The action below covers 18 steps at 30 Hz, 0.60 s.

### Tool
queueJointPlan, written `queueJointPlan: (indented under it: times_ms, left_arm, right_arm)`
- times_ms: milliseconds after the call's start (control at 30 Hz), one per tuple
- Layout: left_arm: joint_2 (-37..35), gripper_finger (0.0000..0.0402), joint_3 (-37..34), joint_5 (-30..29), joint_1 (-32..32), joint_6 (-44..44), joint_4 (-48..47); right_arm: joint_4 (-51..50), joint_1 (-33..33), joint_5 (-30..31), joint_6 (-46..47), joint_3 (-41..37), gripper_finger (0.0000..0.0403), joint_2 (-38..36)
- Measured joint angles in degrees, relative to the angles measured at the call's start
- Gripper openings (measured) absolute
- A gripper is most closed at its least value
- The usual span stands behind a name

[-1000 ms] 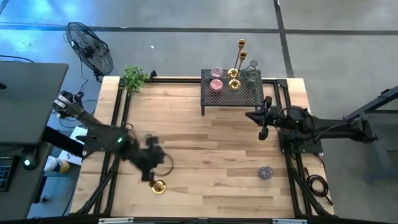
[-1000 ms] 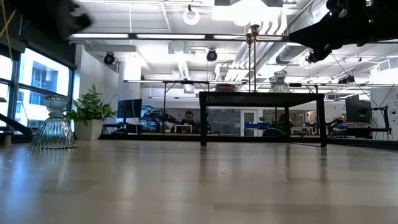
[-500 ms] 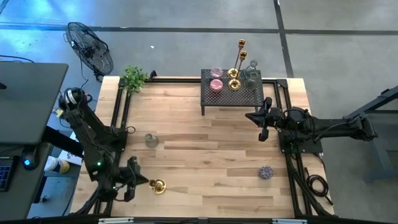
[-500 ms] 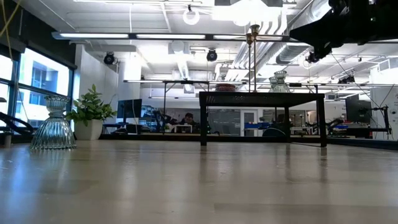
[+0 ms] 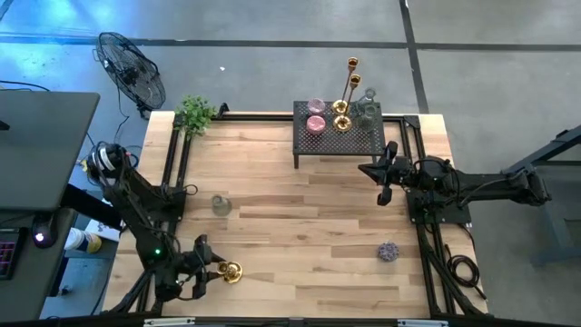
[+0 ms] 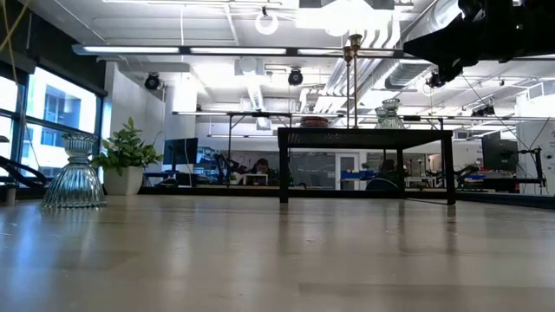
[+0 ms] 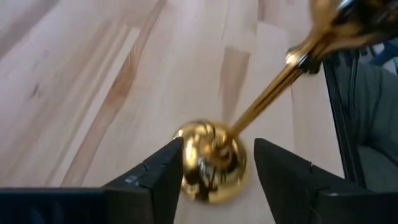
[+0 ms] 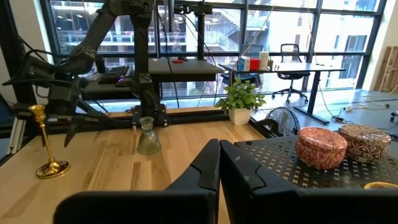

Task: Pick & Place candle stick holders
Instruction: Put the gold candle holder on the shelf aligned with the other gold candle holder

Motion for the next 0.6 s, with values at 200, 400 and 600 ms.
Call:
queueJointPlan:
  times_ms: [200, 400, 600]
  left_arm:
    - [5.33, 0.0184, 0.00, -8.22, -0.02, 5.17, 7.87]
    - [8.97, 0.0130, 0.00, -11.56, 0.00, 8.57, 13.59]
    - [8.73, 0.0023, 0.02, -17.82, 1.39, 18.27, 18.53]
  right_arm:
    - [-0.13, 0.00, -0.01, 0.00, 0.00, 0.0001, 0.00]
    - [-0.28, 0.00, -0.02, 0.00, 0.00, 0.0001, 0.00]
    - [-0.38, -0.02, -3.17, 0.00, 0.00, 0.0002, 0.14]
